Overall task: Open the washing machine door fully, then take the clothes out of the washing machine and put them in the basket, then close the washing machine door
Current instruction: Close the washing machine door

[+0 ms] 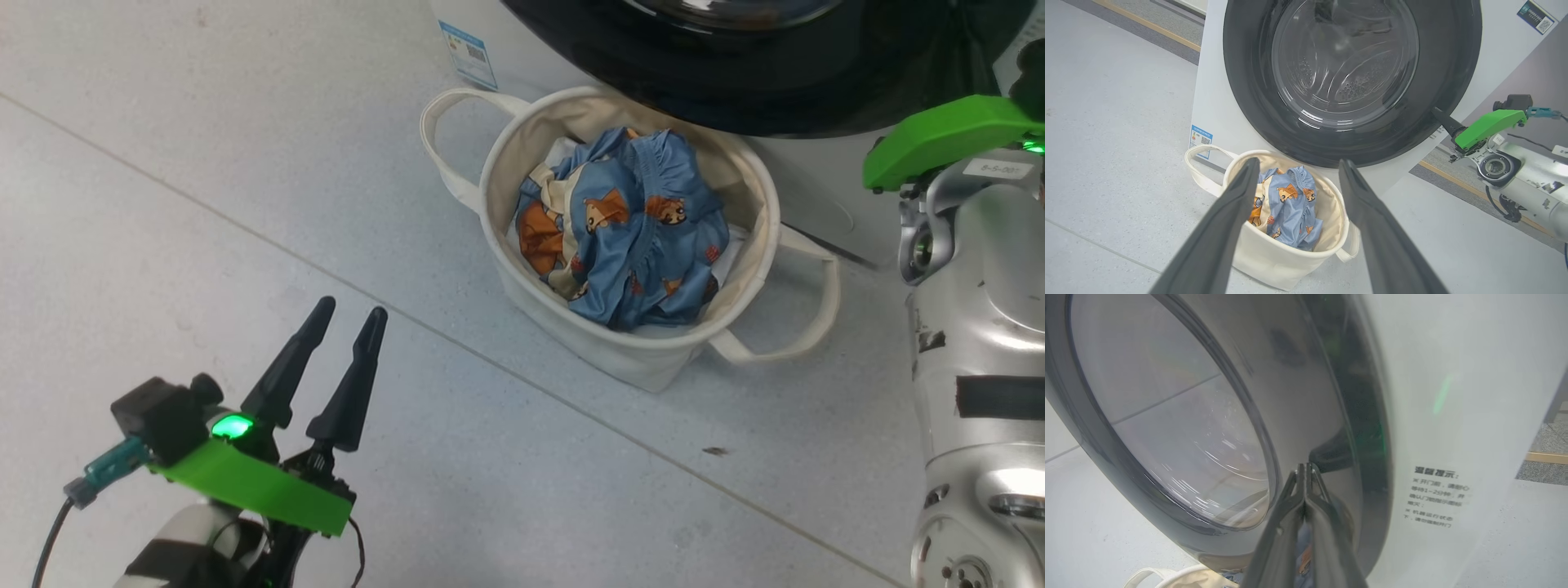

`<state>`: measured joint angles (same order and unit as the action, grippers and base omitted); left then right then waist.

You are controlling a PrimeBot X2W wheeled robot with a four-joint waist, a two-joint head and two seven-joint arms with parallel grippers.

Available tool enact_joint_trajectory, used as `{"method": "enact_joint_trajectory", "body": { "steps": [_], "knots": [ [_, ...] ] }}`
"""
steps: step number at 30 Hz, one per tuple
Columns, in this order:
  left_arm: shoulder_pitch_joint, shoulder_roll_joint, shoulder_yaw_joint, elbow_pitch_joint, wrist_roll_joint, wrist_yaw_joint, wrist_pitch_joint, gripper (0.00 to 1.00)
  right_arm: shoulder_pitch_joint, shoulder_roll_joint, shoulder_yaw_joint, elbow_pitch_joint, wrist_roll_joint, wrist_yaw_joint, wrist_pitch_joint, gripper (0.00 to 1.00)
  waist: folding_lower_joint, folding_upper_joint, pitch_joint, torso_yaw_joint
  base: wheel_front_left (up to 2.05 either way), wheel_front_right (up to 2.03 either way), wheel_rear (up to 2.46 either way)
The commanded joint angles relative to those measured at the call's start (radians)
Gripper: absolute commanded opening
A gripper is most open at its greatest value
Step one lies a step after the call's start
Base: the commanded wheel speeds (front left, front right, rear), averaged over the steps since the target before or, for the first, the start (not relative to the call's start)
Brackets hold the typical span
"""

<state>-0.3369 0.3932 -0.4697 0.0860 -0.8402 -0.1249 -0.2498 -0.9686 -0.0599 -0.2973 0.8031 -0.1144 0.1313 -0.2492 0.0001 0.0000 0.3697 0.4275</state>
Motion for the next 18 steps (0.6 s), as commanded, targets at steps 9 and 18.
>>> {"method": "enact_joint_trajectory", "body": {
  "steps": [9,18],
  "knots": [
    [-0.016,0.041,0.050,0.002,0.016,-0.006,-0.012,1.00,0.068,0.010,0.198,-0.056,0.172,-0.001,-0.012,1.00,-0.0001,0.0000,-0.093,-0.066,0.00,0.00,0.00],
    [0.013,0.069,0.073,0.026,0.054,-0.006,-0.012,1.00,0.321,0.010,0.464,-0.213,0.397,-0.001,-0.013,1.00,-0.0001,0.0000,-0.204,-0.196,0.00,0.00,0.00]
  ]
}}
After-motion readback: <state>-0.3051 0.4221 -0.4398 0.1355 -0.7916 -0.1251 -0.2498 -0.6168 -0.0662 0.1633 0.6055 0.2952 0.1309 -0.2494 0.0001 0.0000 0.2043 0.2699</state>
